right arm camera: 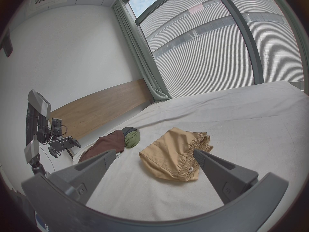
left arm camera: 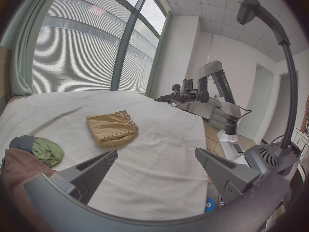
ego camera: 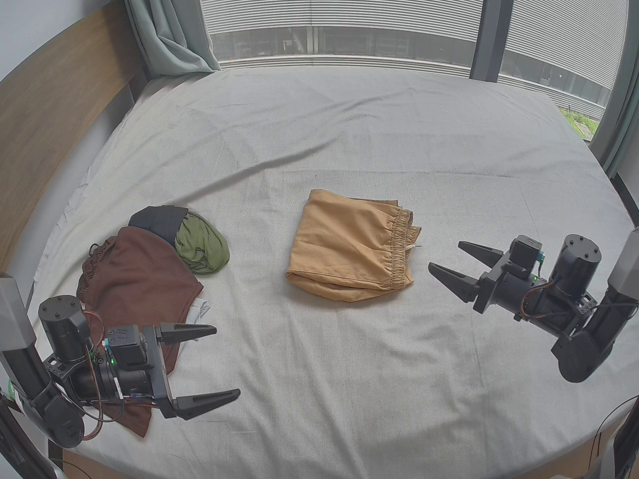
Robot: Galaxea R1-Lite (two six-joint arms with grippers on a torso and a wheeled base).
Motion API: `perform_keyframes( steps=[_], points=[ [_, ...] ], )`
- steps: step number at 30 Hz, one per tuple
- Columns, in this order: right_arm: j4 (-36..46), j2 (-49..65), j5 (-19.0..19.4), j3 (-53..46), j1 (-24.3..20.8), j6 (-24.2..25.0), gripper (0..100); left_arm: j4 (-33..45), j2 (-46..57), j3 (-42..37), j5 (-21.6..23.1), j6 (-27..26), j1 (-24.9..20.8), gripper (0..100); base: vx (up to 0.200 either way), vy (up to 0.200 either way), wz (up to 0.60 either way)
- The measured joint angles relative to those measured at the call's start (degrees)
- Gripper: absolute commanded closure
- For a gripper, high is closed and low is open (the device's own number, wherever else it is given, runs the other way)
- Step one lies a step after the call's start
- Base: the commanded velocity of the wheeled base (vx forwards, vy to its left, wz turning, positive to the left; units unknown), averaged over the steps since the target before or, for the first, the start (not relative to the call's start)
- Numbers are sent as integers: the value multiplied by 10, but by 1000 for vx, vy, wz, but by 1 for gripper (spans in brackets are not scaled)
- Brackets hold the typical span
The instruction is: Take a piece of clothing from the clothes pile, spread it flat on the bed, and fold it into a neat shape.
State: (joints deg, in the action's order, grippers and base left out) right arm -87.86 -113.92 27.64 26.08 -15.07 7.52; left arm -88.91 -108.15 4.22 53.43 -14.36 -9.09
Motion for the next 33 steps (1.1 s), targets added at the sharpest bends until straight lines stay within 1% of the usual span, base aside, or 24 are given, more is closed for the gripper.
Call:
perform_keyframes(
  steps=[5, 10, 16, 18, 21, 26, 29, 33],
  points=[
    [4, 67, -1, -70, 5, -3, 0, 0, 29, -19, 0, 4, -35, 0, 0, 0, 0],
    [6, 127, -1, -125, 9, -7, 0, 1, 58, -29, 0, 8, -55, 0, 0, 0, 0],
    [20, 202, -1, -170, 12, -12, 0, 11, 97, -32, -1, 10, -74, 0, 0, 0, 0],
    [33, 229, -1, -180, 17, -19, 0, 22, 115, -32, -4, 11, -91, 0, 0, 0, 0],
    [52, 263, -1, -188, 30, -28, 0, 42, 141, -32, -19, 10, -120, 0, 0, 0, 0],
    [74, 329, -1, -212, 52, -38, 0, 83, 195, -32, -74, 10, -176, 0, 0, 0, 0],
    [79, 367, -1, -228, 60, -40, 0, 119, 234, -32, -91, 10, -191, 0, 0, 0, 0],
    [86, 411, -1, -244, 68, -41, 0, 171, 288, -32, -111, 9, -198, 0, 0, 0, 0]
  ],
)
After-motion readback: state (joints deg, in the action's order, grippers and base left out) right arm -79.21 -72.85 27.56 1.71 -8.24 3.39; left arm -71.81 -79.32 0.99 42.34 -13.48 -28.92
